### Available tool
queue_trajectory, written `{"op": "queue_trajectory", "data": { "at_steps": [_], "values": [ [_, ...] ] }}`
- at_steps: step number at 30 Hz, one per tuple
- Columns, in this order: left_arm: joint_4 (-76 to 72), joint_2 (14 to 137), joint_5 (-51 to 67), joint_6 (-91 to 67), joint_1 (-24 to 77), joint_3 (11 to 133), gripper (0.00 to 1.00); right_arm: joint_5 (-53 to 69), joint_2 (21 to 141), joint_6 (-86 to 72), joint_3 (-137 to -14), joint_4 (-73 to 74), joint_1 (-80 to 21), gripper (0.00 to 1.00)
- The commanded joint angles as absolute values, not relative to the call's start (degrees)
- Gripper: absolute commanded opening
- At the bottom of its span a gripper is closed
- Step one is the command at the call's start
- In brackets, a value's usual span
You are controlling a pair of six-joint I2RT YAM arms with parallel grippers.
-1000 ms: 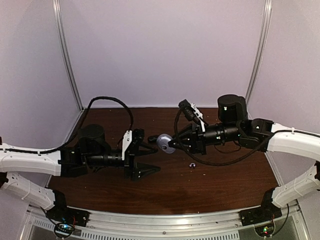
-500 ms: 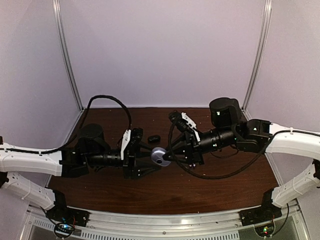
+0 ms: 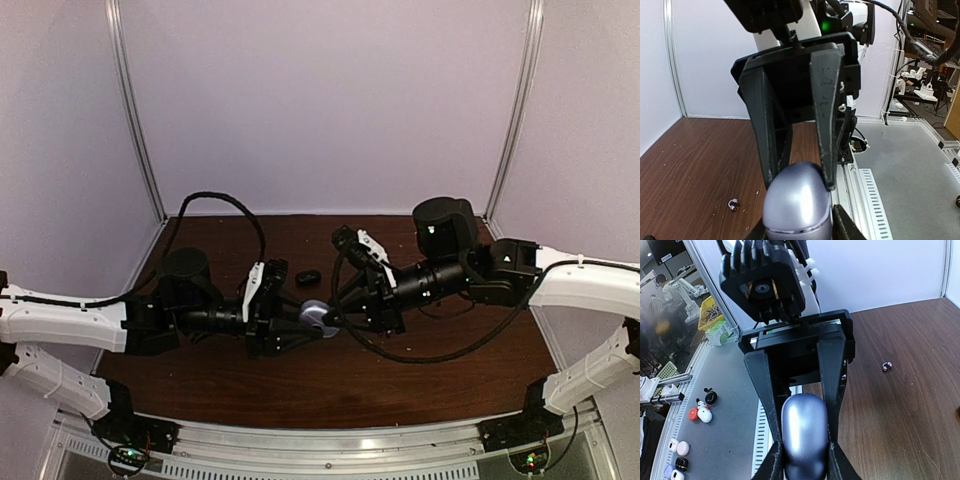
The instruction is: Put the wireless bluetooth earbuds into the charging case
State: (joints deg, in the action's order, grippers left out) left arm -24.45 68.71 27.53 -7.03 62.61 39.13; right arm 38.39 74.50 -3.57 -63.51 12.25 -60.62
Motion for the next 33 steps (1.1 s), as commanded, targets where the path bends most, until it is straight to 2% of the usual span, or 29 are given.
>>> {"op": "queue_trajectory", "data": {
  "at_steps": [1, 11, 12, 16, 18, 33],
  "values": [
    [-27.82, 68.95, 27.92, -7.38, 62.31, 39.20, 0.32, 37.27, 73.94, -2.83, -65.24, 11.85, -60.82, 0.09],
    [-28.98, 67.60, 28.50, -5.77, 62.32, 38.14, 0.15, 35.84, 73.49, -2.75, -64.66, 11.45, -60.71, 0.13],
    [-29.53, 67.20, 29.37, -5.44, 62.31, 37.75, 0.14, 35.14, 73.40, -2.93, -64.56, 11.35, -60.69, 0.16],
    [-29.75, 66.33, 30.45, -4.22, 62.32, 37.27, 0.10, 31.88, 72.85, -3.93, -64.28, 11.01, -59.92, 0.39],
    [-29.77, 66.06, 30.84, -3.98, 62.29, 37.05, 0.10, 29.83, 72.57, -4.55, -64.10, 10.52, -59.69, 0.45],
    [-31.27, 65.76, 29.05, -5.78, 62.37, 35.77, 0.08, 23.38, 71.74, -6.46, -63.66, 9.99, -58.28, 0.56]
  ]
}}
